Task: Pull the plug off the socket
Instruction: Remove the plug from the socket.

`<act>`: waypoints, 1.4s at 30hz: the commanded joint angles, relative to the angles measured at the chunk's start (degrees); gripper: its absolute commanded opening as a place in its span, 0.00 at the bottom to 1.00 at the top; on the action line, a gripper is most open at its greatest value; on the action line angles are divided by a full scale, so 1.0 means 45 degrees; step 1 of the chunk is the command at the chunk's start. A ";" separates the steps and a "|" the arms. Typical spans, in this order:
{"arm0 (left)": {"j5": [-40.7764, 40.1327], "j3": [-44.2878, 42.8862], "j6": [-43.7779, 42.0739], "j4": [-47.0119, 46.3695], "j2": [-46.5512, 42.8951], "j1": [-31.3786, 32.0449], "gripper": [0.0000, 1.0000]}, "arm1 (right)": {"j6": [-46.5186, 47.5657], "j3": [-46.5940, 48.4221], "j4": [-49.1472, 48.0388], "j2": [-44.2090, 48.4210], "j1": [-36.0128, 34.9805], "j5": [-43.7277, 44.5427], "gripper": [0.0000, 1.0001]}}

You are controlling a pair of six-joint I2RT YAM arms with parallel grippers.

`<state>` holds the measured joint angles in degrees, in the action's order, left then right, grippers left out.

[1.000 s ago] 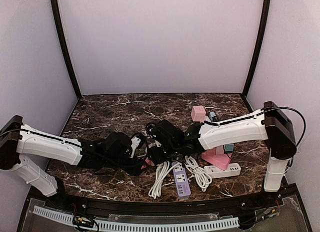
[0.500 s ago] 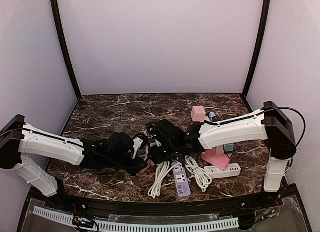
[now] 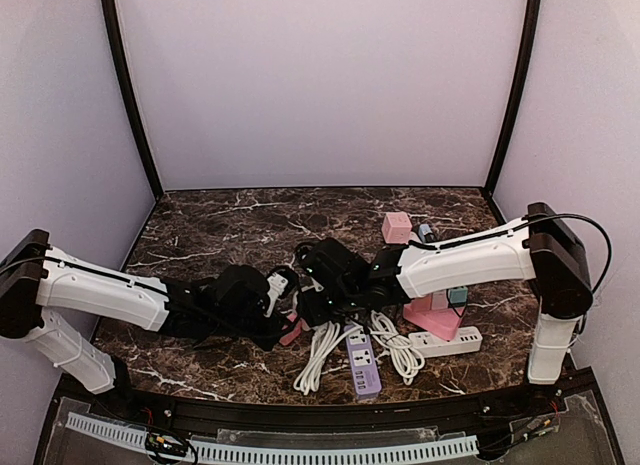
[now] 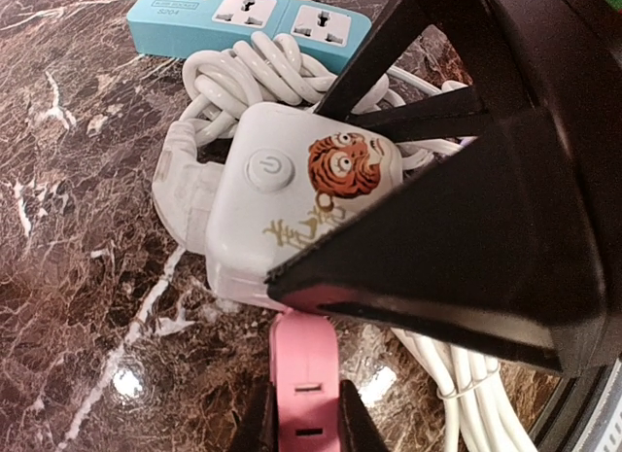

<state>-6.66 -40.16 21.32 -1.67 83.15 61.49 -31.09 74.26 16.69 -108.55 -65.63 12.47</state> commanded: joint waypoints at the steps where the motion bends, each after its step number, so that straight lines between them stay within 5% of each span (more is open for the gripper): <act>1: -0.0013 -0.0172 -0.0532 0.0596 0.0036 0.0140 0.01 | -0.0985 0.0525 0.1338 -0.0105 0.0080 0.1107 0.01; 23: 0.0403 -0.0478 -0.1595 0.1018 -0.0079 0.0261 0.01 | 0.1543 -0.0262 -0.0310 0.0161 -0.0225 0.0891 0.00; 42: 0.0726 -0.0745 -0.2624 0.1273 0.0139 0.0233 0.01 | 0.0520 -0.0250 0.0124 0.0180 -0.0414 0.1602 0.00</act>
<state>-5.78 -42.24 11.29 2.70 83.33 62.15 -26.30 72.31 13.93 -108.05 -67.51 15.97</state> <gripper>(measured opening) 0.137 0.568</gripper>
